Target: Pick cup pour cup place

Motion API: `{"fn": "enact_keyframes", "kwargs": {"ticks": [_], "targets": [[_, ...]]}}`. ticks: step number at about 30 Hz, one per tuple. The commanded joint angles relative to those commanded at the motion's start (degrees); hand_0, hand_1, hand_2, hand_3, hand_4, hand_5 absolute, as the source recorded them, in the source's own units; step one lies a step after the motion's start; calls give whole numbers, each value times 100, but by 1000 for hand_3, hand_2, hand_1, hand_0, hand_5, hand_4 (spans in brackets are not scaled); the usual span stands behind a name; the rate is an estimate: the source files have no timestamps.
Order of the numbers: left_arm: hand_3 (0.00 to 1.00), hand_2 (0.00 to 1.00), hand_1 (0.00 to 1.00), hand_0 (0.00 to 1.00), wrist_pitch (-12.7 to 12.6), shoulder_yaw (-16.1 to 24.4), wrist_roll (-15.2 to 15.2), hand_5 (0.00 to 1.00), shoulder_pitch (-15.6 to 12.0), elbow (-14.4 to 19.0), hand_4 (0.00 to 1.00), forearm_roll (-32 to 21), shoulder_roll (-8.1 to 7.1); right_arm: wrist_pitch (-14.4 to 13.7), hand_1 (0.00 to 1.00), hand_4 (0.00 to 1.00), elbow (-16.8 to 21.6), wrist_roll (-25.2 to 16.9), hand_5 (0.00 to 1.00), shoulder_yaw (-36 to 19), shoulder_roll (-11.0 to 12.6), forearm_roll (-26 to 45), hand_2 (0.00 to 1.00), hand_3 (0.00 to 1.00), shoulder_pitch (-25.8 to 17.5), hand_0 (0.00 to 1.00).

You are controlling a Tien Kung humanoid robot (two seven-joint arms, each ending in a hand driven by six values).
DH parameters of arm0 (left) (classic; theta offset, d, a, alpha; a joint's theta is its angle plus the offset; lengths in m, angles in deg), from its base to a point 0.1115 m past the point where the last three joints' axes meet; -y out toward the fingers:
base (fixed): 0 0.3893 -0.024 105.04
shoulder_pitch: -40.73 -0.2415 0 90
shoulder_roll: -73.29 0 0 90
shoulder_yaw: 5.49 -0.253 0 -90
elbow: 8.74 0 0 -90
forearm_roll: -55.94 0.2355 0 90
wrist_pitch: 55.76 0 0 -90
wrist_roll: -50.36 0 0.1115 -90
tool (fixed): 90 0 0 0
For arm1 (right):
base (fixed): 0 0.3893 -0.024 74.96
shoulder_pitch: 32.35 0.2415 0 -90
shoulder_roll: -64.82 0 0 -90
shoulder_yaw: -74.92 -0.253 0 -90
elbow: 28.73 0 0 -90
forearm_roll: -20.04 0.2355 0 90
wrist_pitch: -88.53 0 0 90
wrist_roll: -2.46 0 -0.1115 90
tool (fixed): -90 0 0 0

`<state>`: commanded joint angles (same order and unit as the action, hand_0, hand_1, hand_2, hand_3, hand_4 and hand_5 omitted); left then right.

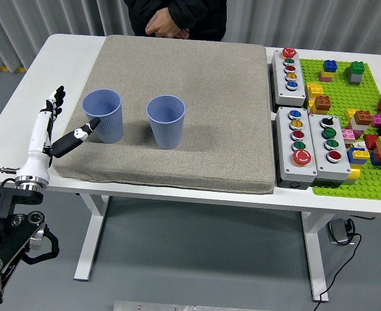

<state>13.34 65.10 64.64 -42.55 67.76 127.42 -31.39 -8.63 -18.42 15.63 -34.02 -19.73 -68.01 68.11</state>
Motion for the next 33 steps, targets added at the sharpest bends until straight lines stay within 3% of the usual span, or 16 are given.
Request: {"fn": "enact_keyframes", "kwargs": {"ticks": [1, 6, 7, 16, 33], "targets": [[998, 998, 959, 934, 25, 7, 22, 998, 12, -5, 848, -256, 7, 0, 631, 2, 0, 1, 228, 0, -1, 0, 588, 590, -3, 696], [998, 998, 959, 934, 104, 126, 132, 998, 152, -35, 848, -1145, 23, -7, 631, 2, 0, 3, 228, 18, -8, 29, 588, 590, -15, 696], [967, 998, 947, 932, 111, 134, 138, 998, 163, -37, 797, -1233, 23, -8, 631, 2, 0, 3, 231, 20, -8, 32, 588, 590, -15, 696], [962, 998, 940, 932, 477, 299, 103, 998, 504, -390, 779, -2236, 187, -28, 631, 2, 0, -5, 235, 80, -1, 128, 589, 590, 37, 696], [961, 998, 927, 925, 502, 317, 84, 998, 550, -504, 785, -2233, 236, -44, 631, 2, 0, -23, 237, 39, 16, 113, 589, 589, 71, 696]]}}
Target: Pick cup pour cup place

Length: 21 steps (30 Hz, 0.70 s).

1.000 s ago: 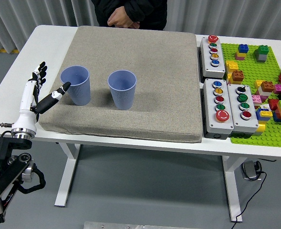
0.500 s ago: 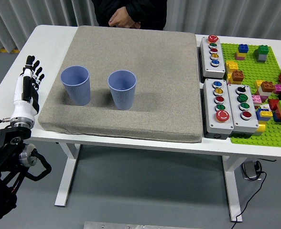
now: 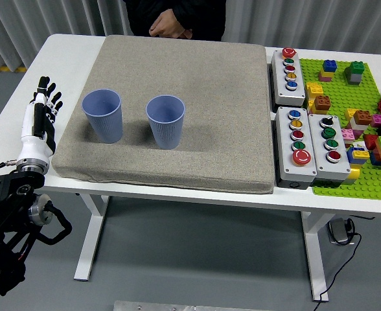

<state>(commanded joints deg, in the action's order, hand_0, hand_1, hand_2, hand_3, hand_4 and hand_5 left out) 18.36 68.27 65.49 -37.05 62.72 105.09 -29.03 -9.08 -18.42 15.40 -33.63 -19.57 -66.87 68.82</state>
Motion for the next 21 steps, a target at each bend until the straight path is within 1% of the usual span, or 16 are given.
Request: {"fn": "enact_keyframes", "kwargs": {"ticks": [6, 8, 11, 21], "targets": [[961, 998, 925, 924, 3, 41, -4, 998, -7, 22, 789, 45, 5, -4, 631, 2, 0, 2, 238, 25, -1, 52, 591, 590, -3, 696], [961, 998, 925, 924, -30, 45, -27, 998, -5, 10, 789, 158, 11, 0, 631, 2, 0, 7, 238, -23, -8, -2, 591, 590, -3, 696], [961, 998, 927, 923, -44, 47, -26, 998, -19, -13, 789, 190, 17, 6, 631, 2, 0, 13, 236, -101, -20, -88, 589, 589, -6, 696], [961, 998, 927, 920, -36, 61, -33, 998, -83, 37, 790, 248, 29, 4, 631, 2, 0, 14, 241, 11, -23, 22, 589, 589, -51, 696]]}}
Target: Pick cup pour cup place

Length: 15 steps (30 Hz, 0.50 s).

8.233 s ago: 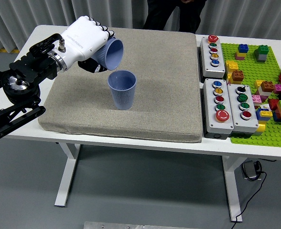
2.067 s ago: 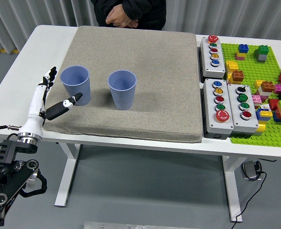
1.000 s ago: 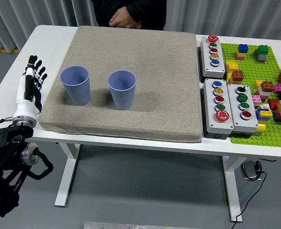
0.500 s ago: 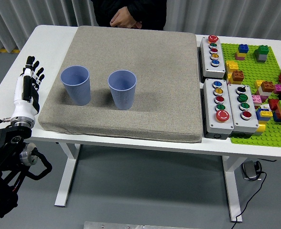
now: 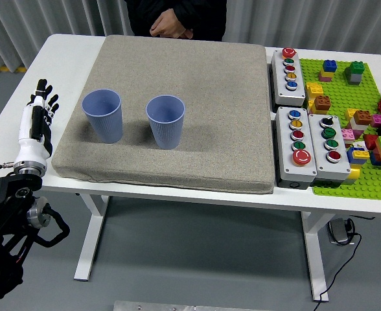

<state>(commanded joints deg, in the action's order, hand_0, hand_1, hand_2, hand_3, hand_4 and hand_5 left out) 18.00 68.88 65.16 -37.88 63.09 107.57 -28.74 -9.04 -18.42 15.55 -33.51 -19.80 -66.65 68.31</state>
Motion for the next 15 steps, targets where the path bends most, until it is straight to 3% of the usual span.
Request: {"fn": "enact_keyframes", "kwargs": {"ticks": [15], "targets": [[961, 998, 926, 920, -43, 128, -13, 998, -127, 127, 794, 195, 22, -20, 632, 2, 0, 4, 239, 13, -2, 7, 589, 589, -48, 697]]}}
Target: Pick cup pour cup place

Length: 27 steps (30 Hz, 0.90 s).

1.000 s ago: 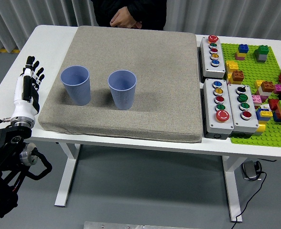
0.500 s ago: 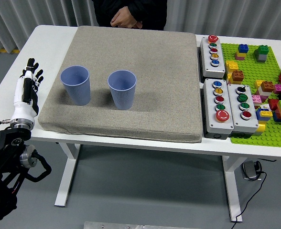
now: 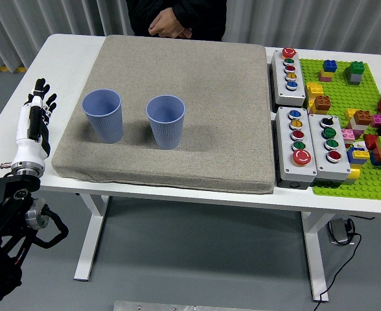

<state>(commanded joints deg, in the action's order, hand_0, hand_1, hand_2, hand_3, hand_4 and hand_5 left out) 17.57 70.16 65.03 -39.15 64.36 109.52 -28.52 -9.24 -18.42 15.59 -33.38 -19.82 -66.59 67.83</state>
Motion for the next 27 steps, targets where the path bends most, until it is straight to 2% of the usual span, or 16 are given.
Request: {"fn": "enact_keyframes", "kwargs": {"ticks": [12, 27], "targets": [[957, 998, 927, 920, 18, -23, -6, 998, 14, 27, 795, 21, 39, 23, 633, 2, 0, 1, 237, -107, -7, -129, 589, 590, -18, 696], [963, 998, 925, 919, -14, 56, 25, 998, 72, 76, 796, -41, 40, -11, 633, 2, 0, -34, 234, 74, 26, 103, 589, 589, -4, 697]]}}
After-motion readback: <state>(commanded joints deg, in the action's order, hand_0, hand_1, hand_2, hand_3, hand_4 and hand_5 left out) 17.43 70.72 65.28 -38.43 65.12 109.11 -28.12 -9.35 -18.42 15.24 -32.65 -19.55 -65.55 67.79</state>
